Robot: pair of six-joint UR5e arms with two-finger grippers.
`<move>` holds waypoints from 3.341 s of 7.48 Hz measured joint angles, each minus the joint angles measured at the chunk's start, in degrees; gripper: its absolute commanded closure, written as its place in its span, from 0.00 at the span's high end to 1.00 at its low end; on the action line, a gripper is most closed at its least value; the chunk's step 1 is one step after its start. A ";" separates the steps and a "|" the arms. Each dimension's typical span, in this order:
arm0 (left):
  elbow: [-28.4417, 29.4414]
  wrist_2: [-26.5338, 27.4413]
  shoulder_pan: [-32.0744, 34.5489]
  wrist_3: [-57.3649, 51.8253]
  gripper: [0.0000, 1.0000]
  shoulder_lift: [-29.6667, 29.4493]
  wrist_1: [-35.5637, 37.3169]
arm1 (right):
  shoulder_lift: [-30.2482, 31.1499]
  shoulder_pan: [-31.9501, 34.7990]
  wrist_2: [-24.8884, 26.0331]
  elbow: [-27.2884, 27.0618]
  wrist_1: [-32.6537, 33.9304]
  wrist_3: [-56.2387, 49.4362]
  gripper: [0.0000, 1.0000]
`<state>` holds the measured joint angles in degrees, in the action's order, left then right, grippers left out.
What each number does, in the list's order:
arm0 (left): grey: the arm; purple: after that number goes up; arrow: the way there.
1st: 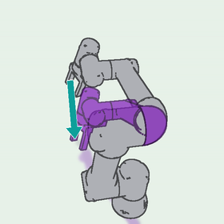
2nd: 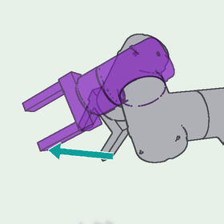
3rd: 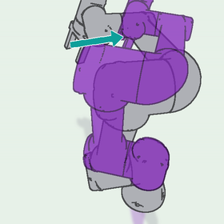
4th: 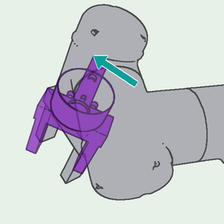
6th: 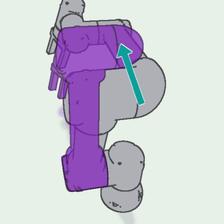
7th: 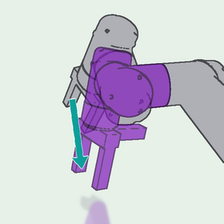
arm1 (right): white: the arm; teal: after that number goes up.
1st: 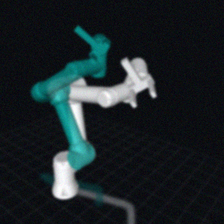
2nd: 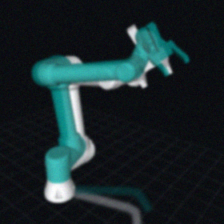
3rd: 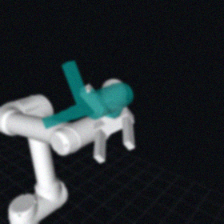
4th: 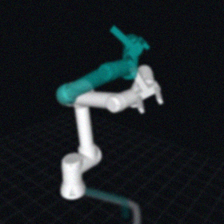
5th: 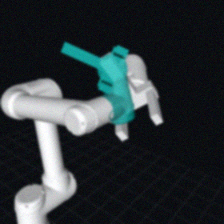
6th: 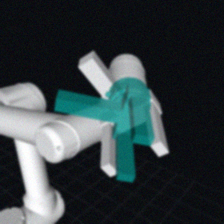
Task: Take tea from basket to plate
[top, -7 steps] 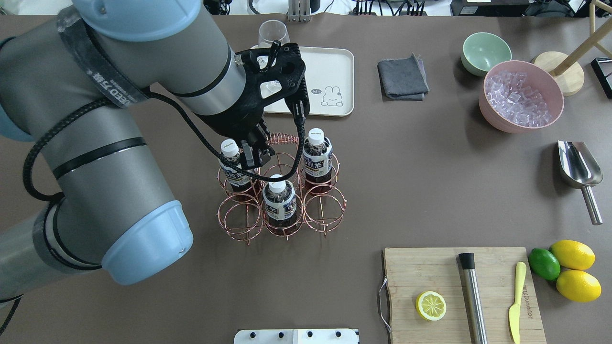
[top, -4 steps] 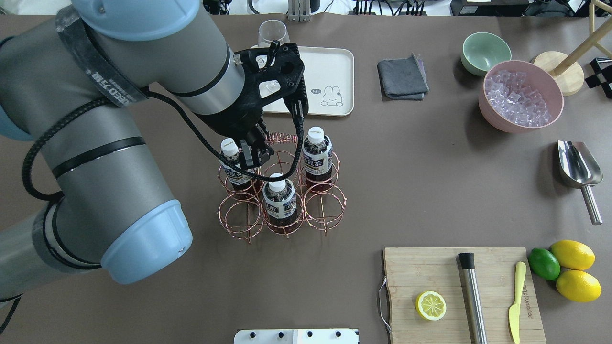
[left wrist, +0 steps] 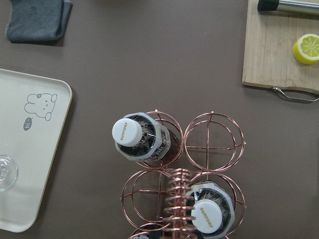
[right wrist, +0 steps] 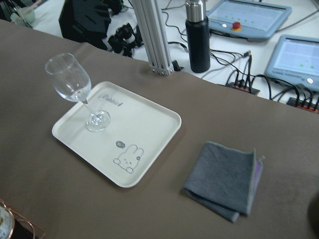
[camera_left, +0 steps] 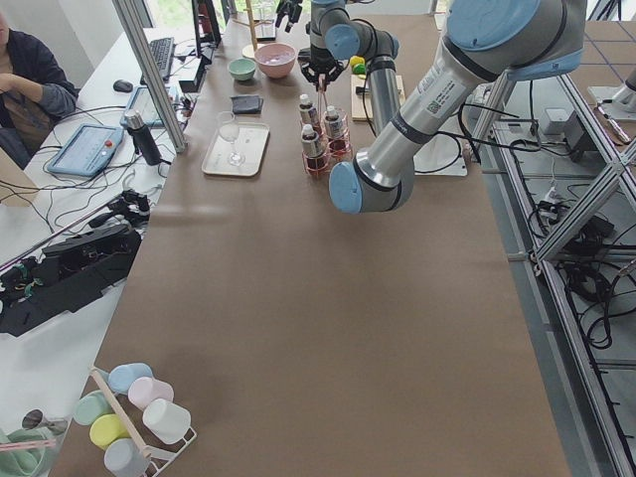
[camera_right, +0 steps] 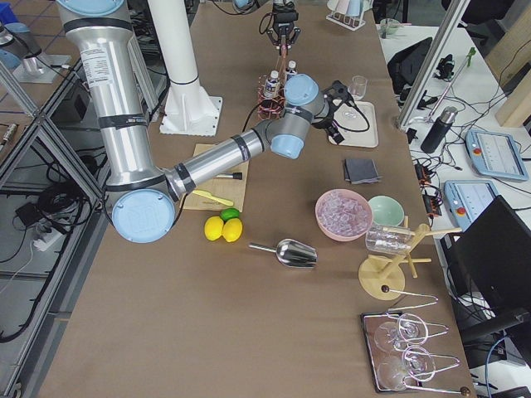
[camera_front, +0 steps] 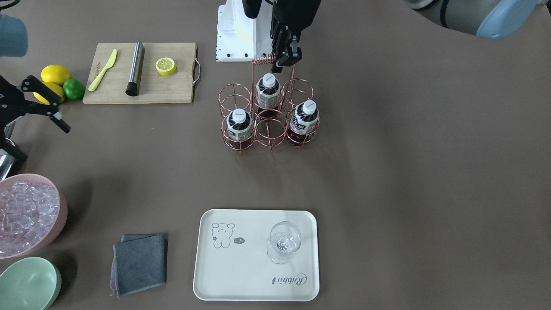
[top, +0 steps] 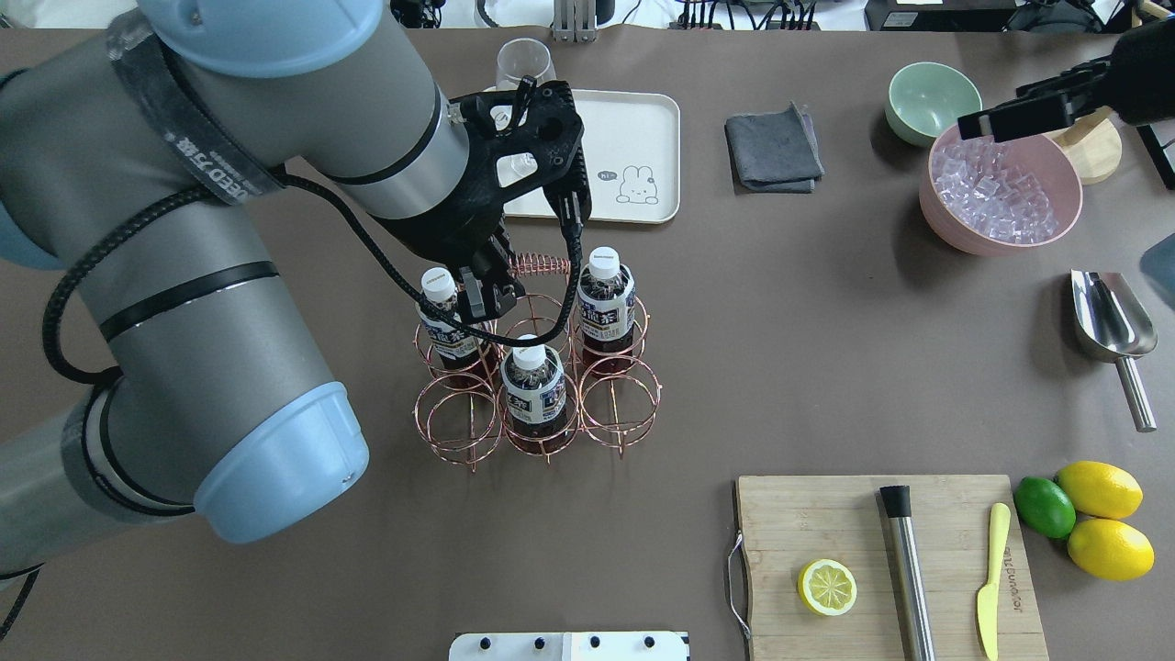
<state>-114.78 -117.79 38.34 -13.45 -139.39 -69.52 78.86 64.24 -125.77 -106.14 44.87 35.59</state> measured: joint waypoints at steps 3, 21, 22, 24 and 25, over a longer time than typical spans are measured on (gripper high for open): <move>0.20 0.02 0.07 0.00 0.00 0.13 0.00 | -6.33 -16.23 21.43 0.34 -6.91 6.58 0.99; 0.31 1.20 -0.05 0.18 0.00 1.03 -0.53 | -15.87 -40.06 53.58 3.50 -4.06 3.55 0.00; 0.29 1.21 -0.04 0.18 0.00 1.04 -0.53 | -16.32 -39.17 53.05 1.03 -0.86 3.35 0.00; 0.32 1.18 -0.02 0.13 0.00 0.99 -0.53 | -19.48 -35.43 49.44 -3.51 7.93 3.24 0.00; 0.29 1.17 -0.02 0.10 0.00 0.97 -0.53 | -21.01 -32.67 46.45 -4.30 9.93 3.29 0.00</move>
<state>-114.49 -116.63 38.32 -13.35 -138.42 -70.05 57.85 31.56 -79.32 -110.44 54.80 38.88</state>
